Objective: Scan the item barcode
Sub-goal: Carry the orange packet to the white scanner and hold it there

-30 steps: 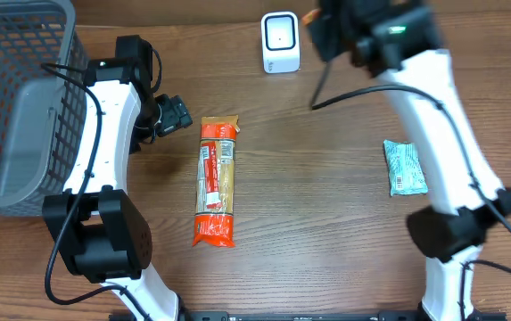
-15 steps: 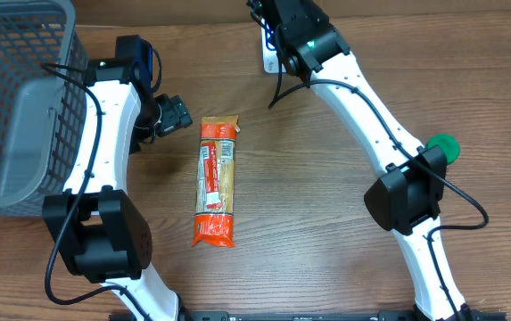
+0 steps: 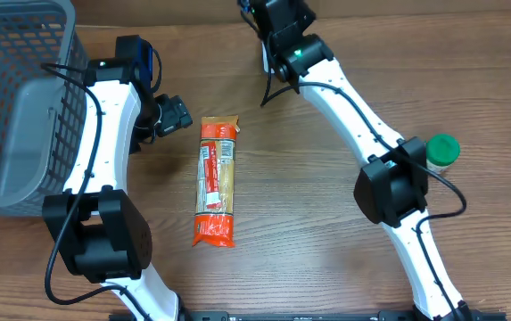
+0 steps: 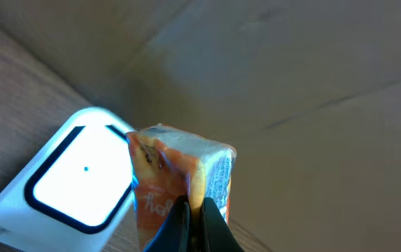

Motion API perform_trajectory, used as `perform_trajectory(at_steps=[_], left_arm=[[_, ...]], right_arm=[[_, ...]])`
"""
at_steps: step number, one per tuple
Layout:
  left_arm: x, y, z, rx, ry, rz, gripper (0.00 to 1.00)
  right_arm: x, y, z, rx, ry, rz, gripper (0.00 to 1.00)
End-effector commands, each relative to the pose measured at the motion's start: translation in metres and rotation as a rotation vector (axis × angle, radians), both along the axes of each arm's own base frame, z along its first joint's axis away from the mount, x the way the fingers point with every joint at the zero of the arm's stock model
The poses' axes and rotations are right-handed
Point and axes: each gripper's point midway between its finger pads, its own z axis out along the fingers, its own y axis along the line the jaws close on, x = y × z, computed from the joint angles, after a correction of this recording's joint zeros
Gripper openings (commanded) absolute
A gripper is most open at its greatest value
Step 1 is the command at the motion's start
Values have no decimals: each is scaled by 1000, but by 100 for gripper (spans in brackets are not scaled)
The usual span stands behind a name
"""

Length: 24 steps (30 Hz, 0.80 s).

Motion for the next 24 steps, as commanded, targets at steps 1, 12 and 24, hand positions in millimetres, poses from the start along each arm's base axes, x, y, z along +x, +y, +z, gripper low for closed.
perform_trajectory(at_steps=[1, 12, 24], left_arm=[[0, -2, 7, 4, -18, -14, 100], [0, -3, 7, 3, -18, -14, 100], [0, -2, 7, 4, -18, -14, 100]], right_arm=[[4, 6, -35, -34, 31, 5, 4], [16, 18, -27, -61, -41, 69, 4], [16, 21, -26, -97, -43, 102, 4]])
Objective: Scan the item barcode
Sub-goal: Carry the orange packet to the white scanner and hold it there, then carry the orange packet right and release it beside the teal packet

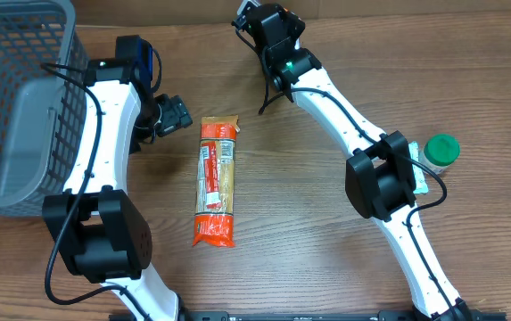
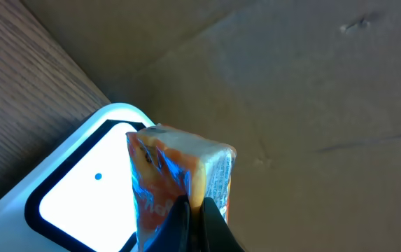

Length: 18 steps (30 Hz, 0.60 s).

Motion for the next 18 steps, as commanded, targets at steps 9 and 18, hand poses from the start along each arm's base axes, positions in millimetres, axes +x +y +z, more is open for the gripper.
perform_trajectory(at_steps=[9, 18], left_arm=[[0, -3, 7, 3, -18, -14, 100], [0, -3, 7, 3, -18, -14, 100]], right_arm=[[-4, 14, 7, 22, 10, 64, 4], [-13, -13, 56, 117, -64, -116, 4]])
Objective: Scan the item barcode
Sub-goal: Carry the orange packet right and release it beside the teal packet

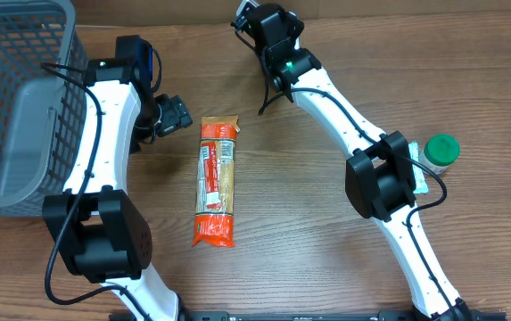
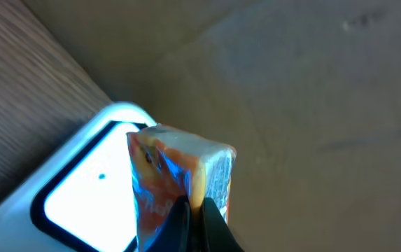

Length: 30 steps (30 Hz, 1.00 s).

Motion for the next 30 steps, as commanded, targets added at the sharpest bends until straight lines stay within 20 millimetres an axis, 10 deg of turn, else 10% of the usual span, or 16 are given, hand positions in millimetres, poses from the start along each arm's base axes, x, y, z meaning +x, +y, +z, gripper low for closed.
perform_trajectory(at_steps=[1, 8, 14, 22, 30], left_arm=[[0, -3, 7, 3, -18, -14, 100], [0, -3, 7, 3, -18, -14, 100], [0, -3, 7, 3, -18, -14, 100], [0, -3, 7, 3, -18, -15, 100], [0, -3, 7, 3, -18, -15, 100]], right_arm=[[-15, -15, 66, 118, -67, -107, 4], [-65, -36, 137, 307, -6, -166, 4], [-158, -74, 188, 475, 189, -227, 4], [-254, -148, 191, 552, 460, -407, 4], [-278, -167, 194, 782, 612, -414, 4]])
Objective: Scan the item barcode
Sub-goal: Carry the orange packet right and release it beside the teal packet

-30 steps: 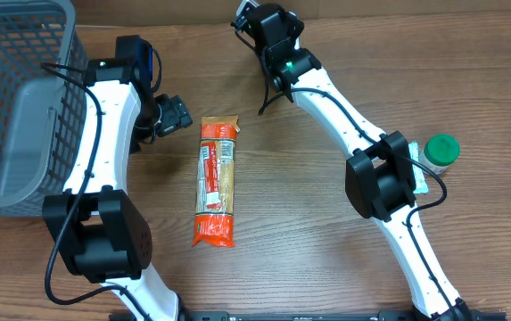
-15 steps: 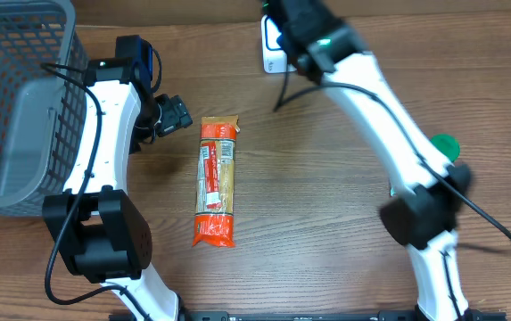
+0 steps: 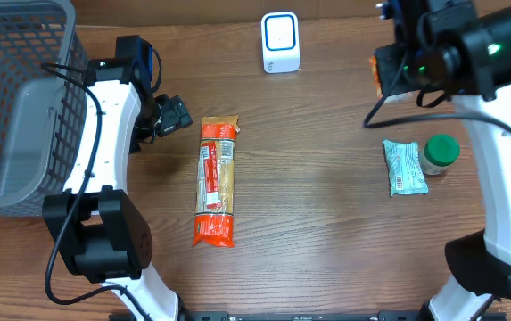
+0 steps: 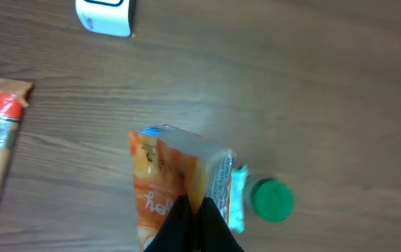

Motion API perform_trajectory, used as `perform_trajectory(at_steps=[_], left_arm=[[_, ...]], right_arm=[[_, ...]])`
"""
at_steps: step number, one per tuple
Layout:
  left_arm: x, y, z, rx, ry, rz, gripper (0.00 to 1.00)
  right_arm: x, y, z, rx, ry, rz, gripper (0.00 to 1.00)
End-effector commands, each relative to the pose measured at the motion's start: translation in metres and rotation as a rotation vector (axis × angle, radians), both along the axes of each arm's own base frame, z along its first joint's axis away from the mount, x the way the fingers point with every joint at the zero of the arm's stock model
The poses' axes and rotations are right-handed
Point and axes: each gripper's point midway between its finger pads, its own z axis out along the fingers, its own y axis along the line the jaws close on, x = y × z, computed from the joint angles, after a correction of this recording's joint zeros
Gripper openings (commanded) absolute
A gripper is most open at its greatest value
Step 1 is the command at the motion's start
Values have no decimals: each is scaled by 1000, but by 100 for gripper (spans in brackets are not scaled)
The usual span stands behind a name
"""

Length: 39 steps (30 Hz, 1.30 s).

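My right gripper is shut on an orange snack packet, held up in the air over the right side of the table. In the overhead view the packet sticks out to the left of that gripper. The white barcode scanner stands at the table's far edge, well to the left of the packet, and shows as a scanner at the top of the wrist view. My left gripper rests near the basket with nothing in it; its jaws are too dark to read.
A long orange-and-white pasta packet lies mid-table. A teal packet and a green-lidded jar sit at the right, below the held packet. A grey wire basket fills the left side.
My right gripper, still shut on the orange packet, has moved from right in front of the scanner's lit window to high over the right side of the table. The left arm has not moved.
At each earlier moment my right gripper held the orange packet close against the scanner's glowing face at the far edge, shifting slightly. Now the packet is away from the scanner, above the teal packet and jar. The left arm and pasta packet stayed put throughout.
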Motion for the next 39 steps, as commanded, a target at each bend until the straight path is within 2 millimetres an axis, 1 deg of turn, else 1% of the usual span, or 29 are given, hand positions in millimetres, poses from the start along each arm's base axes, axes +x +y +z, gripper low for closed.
perform_trajectory(at_steps=[1, 4, 7, 11, 12, 13, 15, 20, 22, 24, 26, 29, 31, 35, 39], left_arm=[[0, -3, 7, 3, -18, -14, 100], [0, -3, 7, 3, -18, -15, 100], [0, -3, 7, 3, -18, -14, 100], [0, -3, 7, 3, -18, -15, 100], [0, -3, 7, 3, -18, -15, 100], [0, -3, 7, 3, -18, -15, 100], [0, -3, 7, 3, -18, -15, 100], [0, -3, 7, 3, -18, -14, 100], [0, -3, 7, 3, -18, -14, 100], [0, -3, 7, 3, -18, -15, 100], [0, -3, 7, 3, -18, -14, 100], [0, -3, 7, 3, -18, -14, 100], [0, -3, 7, 3, -18, -14, 100], [0, -3, 7, 3, -18, -14, 100], [0, -3, 7, 3, -18, -14, 100]], right_arm=[[-23, 10, 12, 185, 25, 21, 4], [-41, -3, 10, 179, 43, -1, 4], [-62, -13, -7, 162, 104, -20, 4], [-86, -28, -51, 96, 246, -57, 4], [-92, -31, -72, 68, 307, -66, 4], [-94, -32, -86, 55, 341, -70, 4], [-93, -33, -110, 40, 373, -74, 4], [-74, -38, -176, 16, 359, -96, 4], [-69, -40, -196, 17, 344, -106, 8], [-66, -42, -216, 20, 332, -112, 8], [-64, -48, -232, 3, 315, -126, 9], [-60, -63, -249, -67, 277, -159, 8], [-56, -69, -254, -99, 245, -173, 8], [-53, -70, -257, -102, 225, -177, 8], [-52, -79, -255, -148, 212, -195, 8]])
